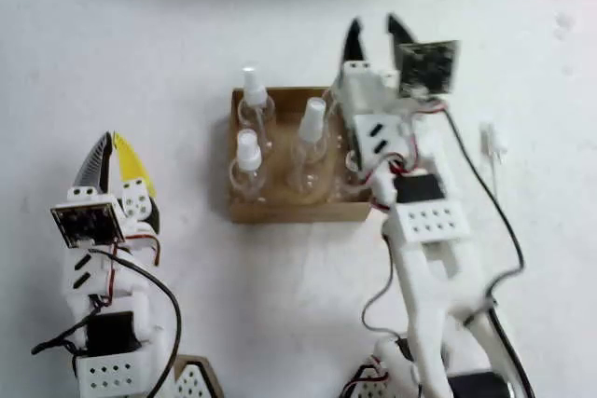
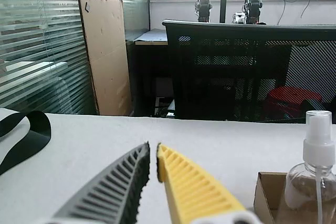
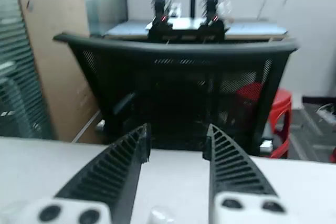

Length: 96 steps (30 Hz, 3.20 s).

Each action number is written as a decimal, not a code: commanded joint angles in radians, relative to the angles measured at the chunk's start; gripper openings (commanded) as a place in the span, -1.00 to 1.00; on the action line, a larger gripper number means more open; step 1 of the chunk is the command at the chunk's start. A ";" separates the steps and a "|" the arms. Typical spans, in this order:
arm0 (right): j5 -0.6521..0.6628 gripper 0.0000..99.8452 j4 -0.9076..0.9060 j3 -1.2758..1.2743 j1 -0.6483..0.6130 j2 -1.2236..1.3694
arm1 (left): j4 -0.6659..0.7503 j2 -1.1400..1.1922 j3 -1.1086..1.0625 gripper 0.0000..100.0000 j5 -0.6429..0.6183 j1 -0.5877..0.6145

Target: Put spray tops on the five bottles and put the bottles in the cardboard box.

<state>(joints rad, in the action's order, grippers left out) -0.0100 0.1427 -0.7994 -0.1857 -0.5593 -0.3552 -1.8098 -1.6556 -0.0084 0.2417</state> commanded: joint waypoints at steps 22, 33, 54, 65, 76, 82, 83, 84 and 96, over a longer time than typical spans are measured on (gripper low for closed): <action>0.002 -0.72 0.441 -0.848 0.189 -0.634 | 0.028 -0.015 0.018 -0.94 -0.081 0.056; -0.006 -0.72 -0.202 -0.477 0.302 -0.751 | 0.025 -0.015 0.017 -0.94 -0.081 0.035; 0.393 -0.72 -0.981 0.818 0.539 0.622 | 0.029 -0.015 0.017 -0.94 -0.081 0.035; 0.454 -0.71 -1.316 1.602 0.547 1.330 | 0.029 -0.015 0.017 -0.94 -0.080 0.035; 0.456 -0.71 -1.550 2.331 0.553 1.822 | 0.029 -0.015 0.017 -0.94 -0.080 0.035; 0.569 -0.74 -1.550 2.406 0.542 1.943 | 0.029 -0.015 0.017 -0.94 -0.080 0.035; 0.594 -0.79 -1.550 2.409 0.541 1.952 | 0.029 -0.015 0.017 -0.94 -0.080 0.035; 0.611 -0.85 -1.550 2.412 0.541 1.956 | 0.029 -0.015 0.017 -0.94 -0.080 0.035; 0.621 -0.97 -1.810 2.463 0.507 1.817 | 0.031 -0.015 0.017 -0.94 -0.080 0.035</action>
<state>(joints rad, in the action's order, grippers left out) 0.6022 -1.6003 1.6157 0.3560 1.3633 -0.3552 -1.8098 -1.6556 -0.0775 0.2846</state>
